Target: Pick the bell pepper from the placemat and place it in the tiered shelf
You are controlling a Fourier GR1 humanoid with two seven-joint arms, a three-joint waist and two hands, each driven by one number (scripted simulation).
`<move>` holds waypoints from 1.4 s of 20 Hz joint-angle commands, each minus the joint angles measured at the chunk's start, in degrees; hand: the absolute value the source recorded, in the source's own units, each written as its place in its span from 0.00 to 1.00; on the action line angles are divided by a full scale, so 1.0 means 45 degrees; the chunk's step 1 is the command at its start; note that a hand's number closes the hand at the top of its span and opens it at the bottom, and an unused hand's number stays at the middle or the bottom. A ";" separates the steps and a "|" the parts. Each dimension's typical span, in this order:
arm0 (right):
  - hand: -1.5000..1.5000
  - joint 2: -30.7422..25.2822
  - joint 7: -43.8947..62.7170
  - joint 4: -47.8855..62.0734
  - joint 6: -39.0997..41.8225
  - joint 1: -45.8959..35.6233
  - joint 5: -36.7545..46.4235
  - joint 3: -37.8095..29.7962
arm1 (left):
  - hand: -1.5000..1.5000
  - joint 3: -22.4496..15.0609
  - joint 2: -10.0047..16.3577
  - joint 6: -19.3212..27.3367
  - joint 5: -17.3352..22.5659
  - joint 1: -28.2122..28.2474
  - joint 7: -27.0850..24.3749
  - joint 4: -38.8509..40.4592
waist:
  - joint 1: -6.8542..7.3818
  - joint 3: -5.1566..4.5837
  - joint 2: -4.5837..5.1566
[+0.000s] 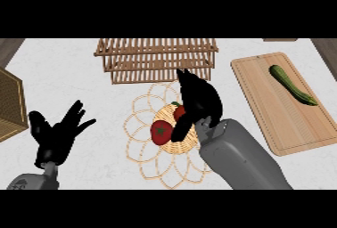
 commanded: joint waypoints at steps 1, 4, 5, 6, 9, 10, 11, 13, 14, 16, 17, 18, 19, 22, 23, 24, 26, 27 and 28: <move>0.00 0.0224 0.0040 0.0056 -0.0092 0.0731 0.0585 0.0116 | 0.50 0.0073 -0.0380 -0.0392 -0.0273 0.0030 -0.0390 0.1460 | -0.0060 -0.0086 0.0082; 0.00 0.0241 -0.0314 0.0818 -0.0251 0.0573 0.1056 -0.0134 | 0.50 -0.0077 -0.0024 -0.0441 -0.0156 0.1311 0.0433 -0.0574 | 0.0089 -0.0078 0.0057; 0.00 0.0671 -0.0039 0.1321 -0.0843 0.0466 0.1373 0.0498 | 0.50 0.0340 0.0020 -0.0398 -0.0292 -0.0147 0.0630 0.0557 | 0.0028 -0.0082 0.0084; 0.00 0.0239 -0.0193 0.0399 -0.0125 0.0921 0.1420 0.0109 | 0.50 0.0124 -0.0345 -0.0519 -0.0470 0.0625 -0.0146 0.0676 | -0.0025 -0.0083 0.0066; 0.00 0.0624 -0.0493 0.2310 -0.0447 -0.0216 0.1827 -0.0537 | 0.50 0.0457 -0.0412 -0.0576 -0.0490 -0.0435 0.0066 0.1452 | 0.0014 -0.0086 0.0109; 0.00 0.0568 -0.0499 0.1967 -0.0573 0.0519 0.2114 -0.0165 | 0.50 0.0266 -0.0250 -0.0251 -0.0630 0.0479 0.0619 0.0074 | 0.0053 -0.0079 0.0073; 0.00 0.0601 -0.0808 0.2094 -0.0786 0.0491 0.2364 -0.0228 | 0.50 0.0512 -0.0502 -0.0672 -0.0499 -0.0168 0.0134 0.1139 | -0.0005 -0.0083 0.0089; 0.00 0.0685 -0.0422 0.1980 -0.1000 0.0721 0.2324 0.0447 | 0.50 0.0086 -0.0680 -0.0075 -0.0982 0.0135 0.0813 0.0094 | 0.0029 -0.0079 0.0069; 0.00 0.0657 -0.1126 0.2347 -0.1218 0.0961 0.2812 0.0038 | 0.50 0.0310 -0.0730 -0.0247 -0.0831 0.0618 0.0372 0.0039 | 0.0030 -0.0080 0.0072; 0.00 0.0685 -0.1188 0.2092 -0.1621 0.1509 0.2980 0.0410 | 0.50 0.0230 -0.0895 -0.0524 -0.0999 0.0780 -0.0228 0.0710 | -0.0005 -0.0082 0.0072; 0.00 0.0461 -0.2289 0.2988 -0.1578 0.0631 0.2700 -0.0685 | 0.50 0.0560 -0.0387 -0.0793 -0.0714 0.0119 0.0866 0.0268 | 0.0032 -0.0079 0.0087; 0.00 0.0686 -0.1941 0.4058 -0.2642 0.0138 0.2423 -0.0163 | 0.50 0.0529 -0.0706 -0.0561 -0.0836 0.0364 0.0484 0.0255 | 0.0140 -0.0079 0.0105; 0.00 0.0687 -0.1802 0.3966 -0.2881 0.0219 0.2107 0.0347 | 0.50 0.0150 -0.0845 -0.0261 -0.1184 0.0026 0.1068 0.0109 | 0.0132 -0.0077 0.0102; 0.00 0.0690 -0.2991 0.5037 -0.3169 -0.0172 0.2172 -0.0362 | 0.50 0.0673 -0.0852 -0.0707 -0.0950 -0.0338 0.0786 0.0866 | 0.0096 -0.0081 0.0121; 0.00 0.0691 -0.2552 0.3976 -0.2377 0.0345 0.2598 -0.0284 | 0.50 0.0743 -0.0826 -0.0570 -0.1164 0.0406 0.0650 0.0224 | 0.0037 -0.0081 0.0076; 0.00 0.0692 -0.1900 0.3866 -0.2829 0.0051 0.1946 0.0525 | 0.50 0.0895 -0.0937 -0.1061 -0.1099 0.0062 -0.0234 0.1436 | 0.0060 -0.0085 0.0094; 0.00 0.0645 -0.3409 0.4493 -0.2796 0.0637 0.2746 -0.0403 | 0.50 0.1021 -0.0566 -0.1341 -0.0891 0.0161 0.0702 0.0531 | 0.0016 -0.0081 0.0082; 0.00 0.0693 -0.3228 0.5352 -0.3298 -0.0245 0.2108 0.0021 | 0.50 0.0668 -0.0928 -0.0824 -0.1369 0.0544 0.0477 0.0281 | 0.0145 -0.0079 0.0100; 0.00 0.0693 -0.4058 0.5621 -0.2886 -0.0018 0.2011 -0.0377 | 0.50 0.0951 -0.1005 -0.1080 -0.1262 -0.0430 0.0193 0.1523 | 0.0044 -0.0083 0.0122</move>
